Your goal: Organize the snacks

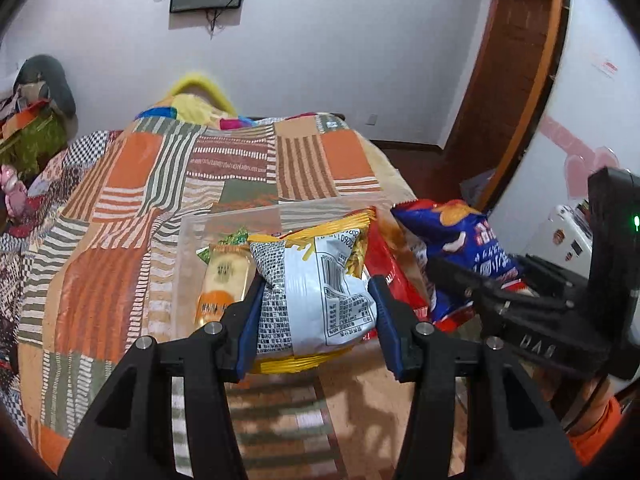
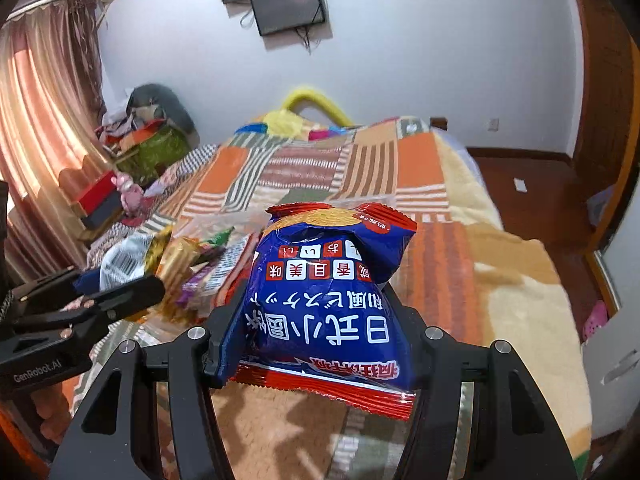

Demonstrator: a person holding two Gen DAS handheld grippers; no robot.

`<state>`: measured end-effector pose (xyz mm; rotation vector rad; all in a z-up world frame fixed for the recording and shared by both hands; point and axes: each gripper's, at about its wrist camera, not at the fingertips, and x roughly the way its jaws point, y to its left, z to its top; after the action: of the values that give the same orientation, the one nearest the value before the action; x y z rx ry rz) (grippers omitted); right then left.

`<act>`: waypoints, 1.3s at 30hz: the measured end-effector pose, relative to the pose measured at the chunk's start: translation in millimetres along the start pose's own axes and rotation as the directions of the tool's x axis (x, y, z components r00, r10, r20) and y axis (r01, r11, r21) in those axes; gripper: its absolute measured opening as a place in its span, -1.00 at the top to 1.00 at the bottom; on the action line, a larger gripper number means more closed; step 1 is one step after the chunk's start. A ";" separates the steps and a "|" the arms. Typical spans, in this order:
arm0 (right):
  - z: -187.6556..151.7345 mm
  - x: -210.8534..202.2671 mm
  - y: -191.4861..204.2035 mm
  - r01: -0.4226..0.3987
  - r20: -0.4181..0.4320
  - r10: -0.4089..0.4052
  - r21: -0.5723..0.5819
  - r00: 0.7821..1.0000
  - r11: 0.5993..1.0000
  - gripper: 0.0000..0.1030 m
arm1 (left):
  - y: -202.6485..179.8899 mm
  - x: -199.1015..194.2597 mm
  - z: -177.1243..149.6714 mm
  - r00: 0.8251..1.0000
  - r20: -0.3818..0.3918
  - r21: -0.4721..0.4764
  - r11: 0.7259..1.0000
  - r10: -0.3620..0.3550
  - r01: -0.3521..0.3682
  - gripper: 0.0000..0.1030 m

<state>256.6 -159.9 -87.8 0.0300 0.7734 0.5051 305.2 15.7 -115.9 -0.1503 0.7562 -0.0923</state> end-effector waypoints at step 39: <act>20.9 -180.1 56.9 0.036 0.334 0.005 -0.117 0.942 0.992 -0.35 | -29.4 -195.1 2.2 0.929 0.366 0.060 0.994 0.061 -0.089 -0.21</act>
<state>137.9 -187.0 58.1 -0.0041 0.4083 0.5150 164.6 13.8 22.5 -0.0623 0.3855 -0.0184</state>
